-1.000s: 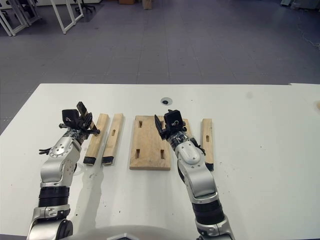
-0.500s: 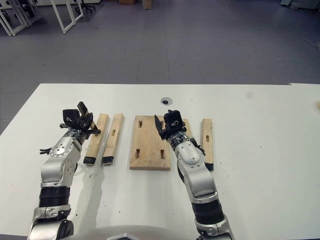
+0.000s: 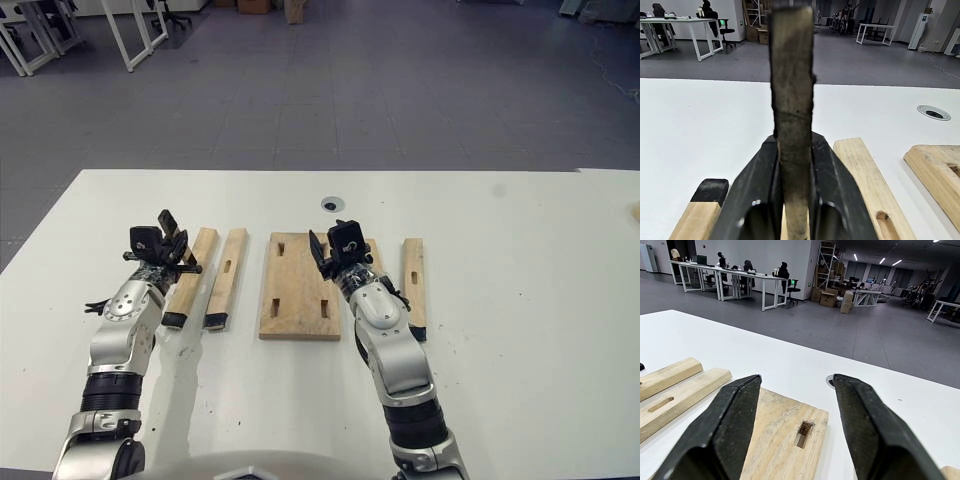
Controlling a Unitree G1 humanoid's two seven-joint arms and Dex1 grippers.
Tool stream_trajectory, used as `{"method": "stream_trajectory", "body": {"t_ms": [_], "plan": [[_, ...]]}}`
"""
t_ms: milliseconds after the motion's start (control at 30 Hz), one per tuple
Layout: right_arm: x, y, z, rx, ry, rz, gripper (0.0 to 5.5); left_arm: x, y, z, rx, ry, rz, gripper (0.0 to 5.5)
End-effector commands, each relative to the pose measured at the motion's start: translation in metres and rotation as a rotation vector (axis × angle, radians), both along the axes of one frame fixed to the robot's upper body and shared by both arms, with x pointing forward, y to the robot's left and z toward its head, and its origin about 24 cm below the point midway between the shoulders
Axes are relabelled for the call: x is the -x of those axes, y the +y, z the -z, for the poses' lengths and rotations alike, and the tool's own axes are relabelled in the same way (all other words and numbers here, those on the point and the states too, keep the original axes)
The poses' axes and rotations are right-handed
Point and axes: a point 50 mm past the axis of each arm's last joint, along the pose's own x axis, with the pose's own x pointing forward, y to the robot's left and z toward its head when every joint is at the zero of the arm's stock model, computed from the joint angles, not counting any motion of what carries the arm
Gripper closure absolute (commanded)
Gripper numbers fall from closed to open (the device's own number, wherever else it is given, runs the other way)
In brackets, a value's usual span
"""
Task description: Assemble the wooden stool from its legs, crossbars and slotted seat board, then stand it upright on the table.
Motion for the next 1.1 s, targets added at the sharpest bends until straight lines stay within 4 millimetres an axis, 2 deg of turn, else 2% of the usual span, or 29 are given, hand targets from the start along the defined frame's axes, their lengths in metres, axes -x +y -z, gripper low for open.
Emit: {"method": "stream_trajectory", "body": {"t_ms": [33,133,333,567,600,767,967,1100], "plan": [[-0.001,-0.001,-0.006,0.001,-0.02,0.0,2.87,0.039,0.003,0.067,0.034,0.326,-0.047,5.09],[-0.004,-0.002,-0.007,0.002,-0.025,0.008,2.87,0.04,-0.005,0.063,0.057,0.304,-0.049,5.09],[-0.005,-0.003,-0.009,0.006,-0.035,0.009,2.87,0.025,-0.024,0.018,0.084,0.066,-0.077,5.09],[-0.006,-0.002,-0.01,0.018,-0.042,-0.003,2.87,0.02,-0.03,0.005,0.016,-0.006,-0.157,5.09],[-0.006,-0.002,-0.01,0.02,-0.043,-0.003,2.87,0.02,-0.03,0.004,0.003,-0.013,-0.163,4.72],[-0.006,-0.002,-0.009,0.023,-0.04,0.001,2.87,0.015,-0.03,-0.01,0.004,-0.062,-0.157,3.73],[-0.005,-0.002,-0.008,0.012,-0.037,0.014,2.87,0.002,-0.023,-0.076,-0.001,-0.211,-0.199,2.7],[-0.002,0.001,-0.004,0.003,-0.024,0.011,2.87,-0.004,-0.024,-0.124,-0.044,-0.282,-0.19,2.66]]}}
